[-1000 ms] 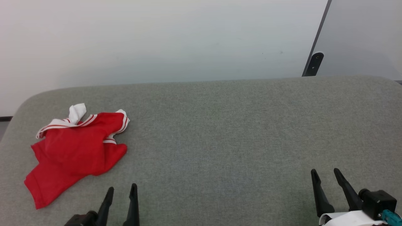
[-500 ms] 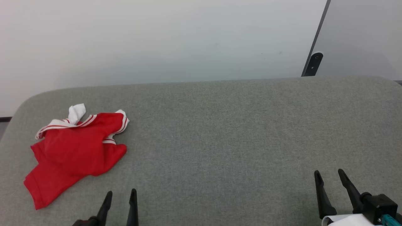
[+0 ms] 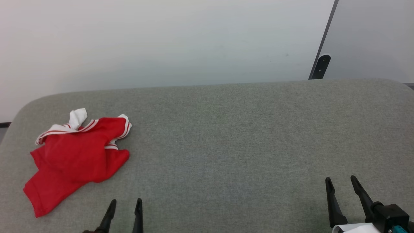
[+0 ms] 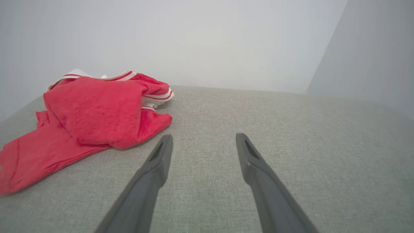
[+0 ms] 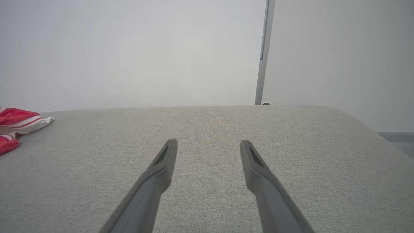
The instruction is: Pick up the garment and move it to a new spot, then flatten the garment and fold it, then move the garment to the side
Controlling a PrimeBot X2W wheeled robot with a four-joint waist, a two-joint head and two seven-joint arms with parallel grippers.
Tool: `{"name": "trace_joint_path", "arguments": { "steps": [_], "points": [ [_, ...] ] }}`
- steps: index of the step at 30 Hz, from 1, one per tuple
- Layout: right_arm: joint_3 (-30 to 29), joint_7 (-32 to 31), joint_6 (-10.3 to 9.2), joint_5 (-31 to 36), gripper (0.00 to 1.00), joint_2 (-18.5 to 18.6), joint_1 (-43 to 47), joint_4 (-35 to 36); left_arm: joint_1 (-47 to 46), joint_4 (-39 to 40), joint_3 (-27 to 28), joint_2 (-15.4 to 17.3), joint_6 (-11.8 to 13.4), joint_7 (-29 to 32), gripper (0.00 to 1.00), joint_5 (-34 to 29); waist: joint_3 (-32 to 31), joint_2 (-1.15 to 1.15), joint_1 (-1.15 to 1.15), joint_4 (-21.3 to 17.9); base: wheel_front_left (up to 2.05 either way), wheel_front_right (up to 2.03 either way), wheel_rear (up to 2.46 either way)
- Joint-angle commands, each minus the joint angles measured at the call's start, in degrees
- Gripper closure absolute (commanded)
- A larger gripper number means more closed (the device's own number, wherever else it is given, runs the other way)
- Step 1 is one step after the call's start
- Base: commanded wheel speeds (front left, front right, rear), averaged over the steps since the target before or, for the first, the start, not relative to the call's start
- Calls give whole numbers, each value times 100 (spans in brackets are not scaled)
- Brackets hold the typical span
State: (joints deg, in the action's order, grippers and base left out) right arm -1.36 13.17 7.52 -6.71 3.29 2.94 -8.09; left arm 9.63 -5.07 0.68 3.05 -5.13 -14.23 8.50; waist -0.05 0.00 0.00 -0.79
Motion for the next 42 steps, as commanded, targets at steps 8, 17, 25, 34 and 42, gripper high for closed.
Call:
{"name": "trace_joint_path", "arguments": {
  "steps": [8,17,25,34,42],
  "points": [
    [3,111,-6,289,0,-31,90,18,63,11,40,-8,-54,-93,0,-332,3,0,0,41,0,0,0],
    [86,97,-6,244,0,-39,118,18,-59,-61,81,-13,-9,-93,0,-196,26,0,0,686,0,0,0],
    [401,-26,-6,290,0,50,-117,53,-83,-147,88,-15,107,-93,0,0,164,0,0,1681,0,0,0],
    [915,-170,-6,197,0,293,-454,64,-126,-156,-52,-16,337,-93,0,186,331,0,0,2862,0,0,0],
    [1619,-347,-7,55,0,519,-945,-87,121,182,35,-19,764,-93,0,616,583,0,0,3219,0,0,0]
  ]
}}
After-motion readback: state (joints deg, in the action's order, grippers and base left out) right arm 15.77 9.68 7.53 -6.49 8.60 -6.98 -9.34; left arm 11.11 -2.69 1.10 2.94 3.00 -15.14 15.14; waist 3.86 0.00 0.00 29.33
